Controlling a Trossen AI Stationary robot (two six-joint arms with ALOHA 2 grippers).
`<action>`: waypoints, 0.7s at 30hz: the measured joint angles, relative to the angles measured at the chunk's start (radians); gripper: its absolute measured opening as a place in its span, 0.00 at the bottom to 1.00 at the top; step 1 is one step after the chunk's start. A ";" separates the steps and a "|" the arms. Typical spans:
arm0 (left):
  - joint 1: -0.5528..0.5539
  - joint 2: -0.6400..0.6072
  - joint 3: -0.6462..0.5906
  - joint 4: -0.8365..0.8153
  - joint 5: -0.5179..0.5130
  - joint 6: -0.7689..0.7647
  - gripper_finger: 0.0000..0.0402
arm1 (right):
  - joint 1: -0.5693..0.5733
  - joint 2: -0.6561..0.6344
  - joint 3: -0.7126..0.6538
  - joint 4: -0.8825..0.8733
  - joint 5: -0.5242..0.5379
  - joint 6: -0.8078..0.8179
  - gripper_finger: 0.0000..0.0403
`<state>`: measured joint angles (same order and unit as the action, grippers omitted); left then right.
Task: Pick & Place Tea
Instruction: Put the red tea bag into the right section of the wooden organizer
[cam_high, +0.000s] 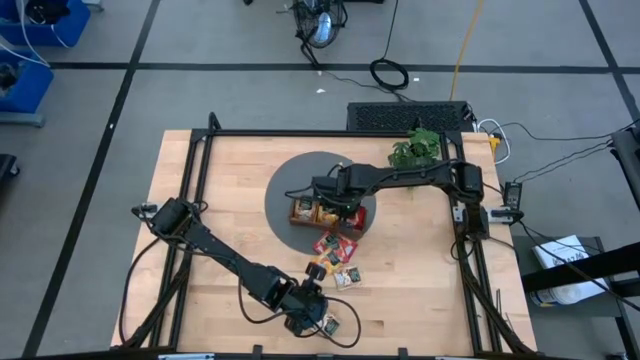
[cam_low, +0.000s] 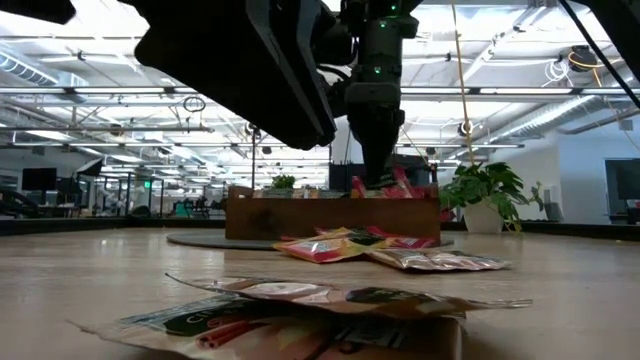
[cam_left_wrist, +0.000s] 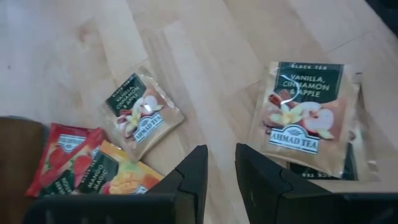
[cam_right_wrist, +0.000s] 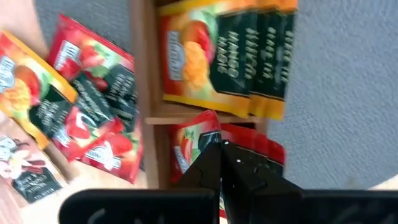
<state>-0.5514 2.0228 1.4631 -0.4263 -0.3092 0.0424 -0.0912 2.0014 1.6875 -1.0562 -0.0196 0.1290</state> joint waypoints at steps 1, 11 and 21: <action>0.000 0.000 0.000 -0.001 -0.005 0.003 0.22 | 0.007 0.000 0.000 0.012 0.001 0.002 0.00; 0.002 0.000 0.000 -0.009 -0.008 0.057 0.22 | 0.019 -0.110 -0.160 0.247 0.040 -0.017 0.00; 0.032 0.000 0.000 0.015 -0.008 0.060 0.22 | -0.011 -0.211 -0.387 0.378 -0.030 0.047 0.00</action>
<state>-0.5199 2.0228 1.4635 -0.4117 -0.3174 0.1025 -0.1021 1.7901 1.3007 -0.6786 -0.0501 0.1764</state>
